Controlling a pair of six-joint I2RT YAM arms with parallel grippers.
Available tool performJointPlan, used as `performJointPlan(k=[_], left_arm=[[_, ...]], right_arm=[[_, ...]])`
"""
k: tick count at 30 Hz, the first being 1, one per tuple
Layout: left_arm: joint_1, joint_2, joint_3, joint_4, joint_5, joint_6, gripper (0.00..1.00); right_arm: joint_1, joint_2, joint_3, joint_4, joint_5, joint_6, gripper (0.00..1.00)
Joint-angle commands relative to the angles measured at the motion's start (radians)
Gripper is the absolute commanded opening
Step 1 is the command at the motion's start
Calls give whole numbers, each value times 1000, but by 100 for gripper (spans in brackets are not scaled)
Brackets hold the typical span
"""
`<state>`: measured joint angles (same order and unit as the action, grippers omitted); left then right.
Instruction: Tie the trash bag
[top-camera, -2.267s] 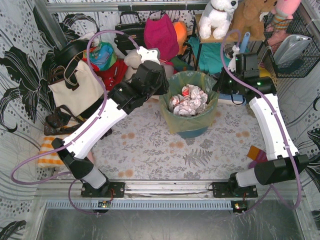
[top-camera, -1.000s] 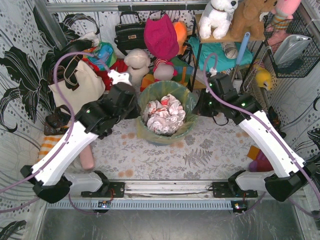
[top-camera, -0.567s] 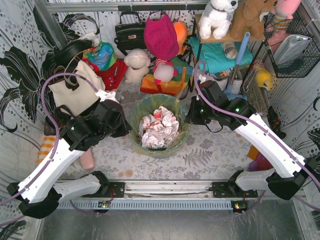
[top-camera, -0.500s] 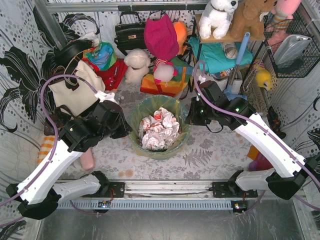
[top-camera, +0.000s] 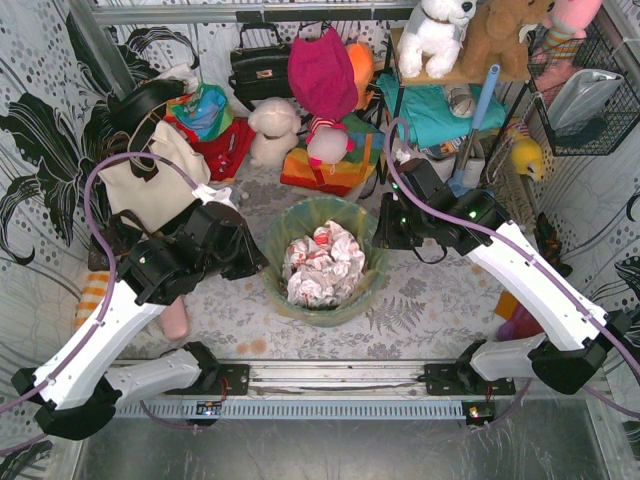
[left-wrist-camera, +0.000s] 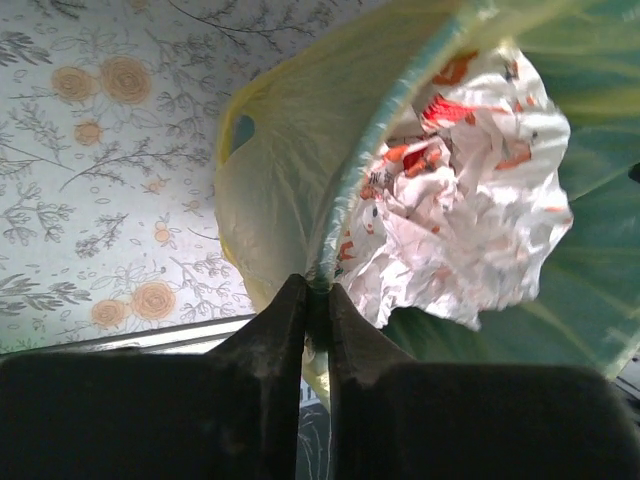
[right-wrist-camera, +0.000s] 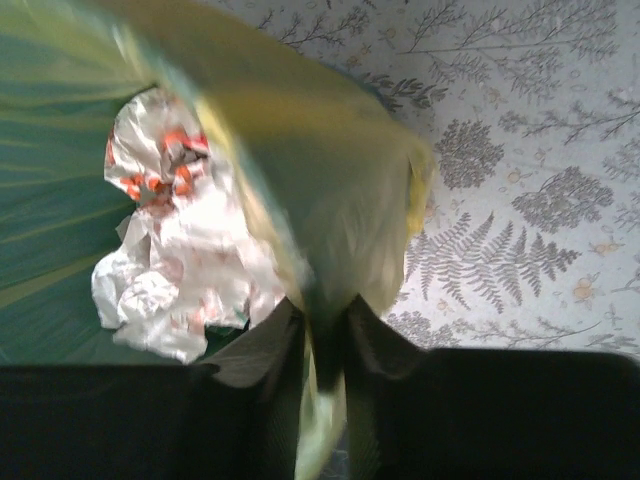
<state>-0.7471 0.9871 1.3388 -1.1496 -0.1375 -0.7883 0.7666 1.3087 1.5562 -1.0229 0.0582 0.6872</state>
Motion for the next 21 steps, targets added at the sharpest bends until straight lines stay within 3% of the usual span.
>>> performJointPlan(k=[1, 4, 9, 15, 21], left_arm=[[-15, 1, -16, 25, 50, 31, 26], [-15, 19, 45, 10, 10, 50, 39], [-15, 36, 177, -11, -96, 84, 45], [-14, 30, 161, 16, -203, 83, 50], [94, -49, -22, 94, -189, 69, 51]], right_arm=[[3, 16, 52, -10, 104, -41, 34], [3, 27, 128, -47, 196, -76, 49], [1, 29, 259, -84, 318, -131, 64], [-21, -19, 252, -135, 341, -95, 65], [-34, -177, 10, -153, 291, 44, 62]])
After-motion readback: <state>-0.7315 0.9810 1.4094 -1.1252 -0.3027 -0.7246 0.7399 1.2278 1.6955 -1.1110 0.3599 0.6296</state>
